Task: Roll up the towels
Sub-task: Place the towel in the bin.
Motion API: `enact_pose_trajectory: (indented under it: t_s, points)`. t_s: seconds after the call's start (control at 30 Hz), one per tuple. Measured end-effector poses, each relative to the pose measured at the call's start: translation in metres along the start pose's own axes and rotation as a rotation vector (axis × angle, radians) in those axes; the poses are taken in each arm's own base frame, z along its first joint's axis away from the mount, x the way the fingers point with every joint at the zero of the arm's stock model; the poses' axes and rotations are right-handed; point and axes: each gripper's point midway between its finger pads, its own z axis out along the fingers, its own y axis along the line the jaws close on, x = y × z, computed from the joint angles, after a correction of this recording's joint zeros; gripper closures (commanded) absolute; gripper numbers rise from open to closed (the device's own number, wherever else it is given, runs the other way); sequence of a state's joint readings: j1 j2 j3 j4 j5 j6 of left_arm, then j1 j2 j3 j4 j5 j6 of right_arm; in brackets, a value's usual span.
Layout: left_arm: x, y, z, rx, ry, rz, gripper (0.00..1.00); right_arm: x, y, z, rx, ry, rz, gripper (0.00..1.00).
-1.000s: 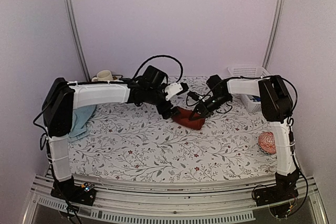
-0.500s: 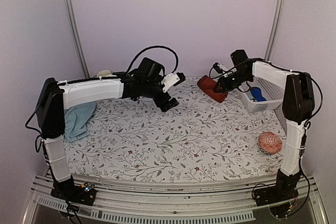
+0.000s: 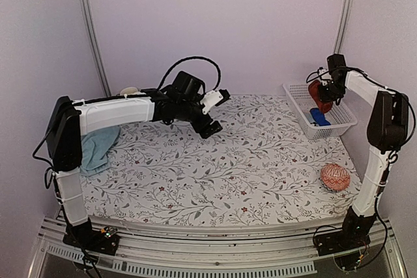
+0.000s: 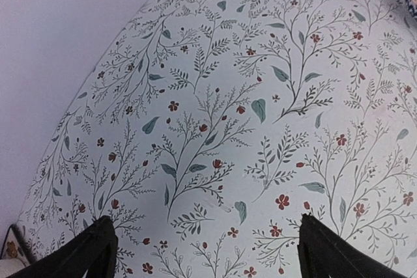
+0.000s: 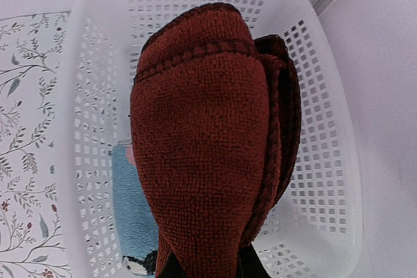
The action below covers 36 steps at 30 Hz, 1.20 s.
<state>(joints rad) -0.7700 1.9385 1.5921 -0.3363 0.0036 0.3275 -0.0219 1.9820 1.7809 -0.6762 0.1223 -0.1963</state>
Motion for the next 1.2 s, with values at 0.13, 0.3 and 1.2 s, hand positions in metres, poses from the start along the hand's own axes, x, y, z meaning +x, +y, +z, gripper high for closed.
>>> enact_pose_trajectory:
  t_s: [0.13,0.3,1.2]
  points:
    - [0.003,0.0,0.001,0.009,0.003,-0.014,0.03,-0.008,-0.027,0.004,0.099,-0.016,-0.006,0.98]
    - [0.008,0.007,0.001,0.005,0.009,-0.035,0.03,-0.009,-0.047,0.025,0.186,-0.013,-0.029,0.98]
    - [0.015,0.013,0.003,0.027,0.011,-0.067,0.03,0.094,-0.075,0.102,0.188,0.142,-0.089,0.98]
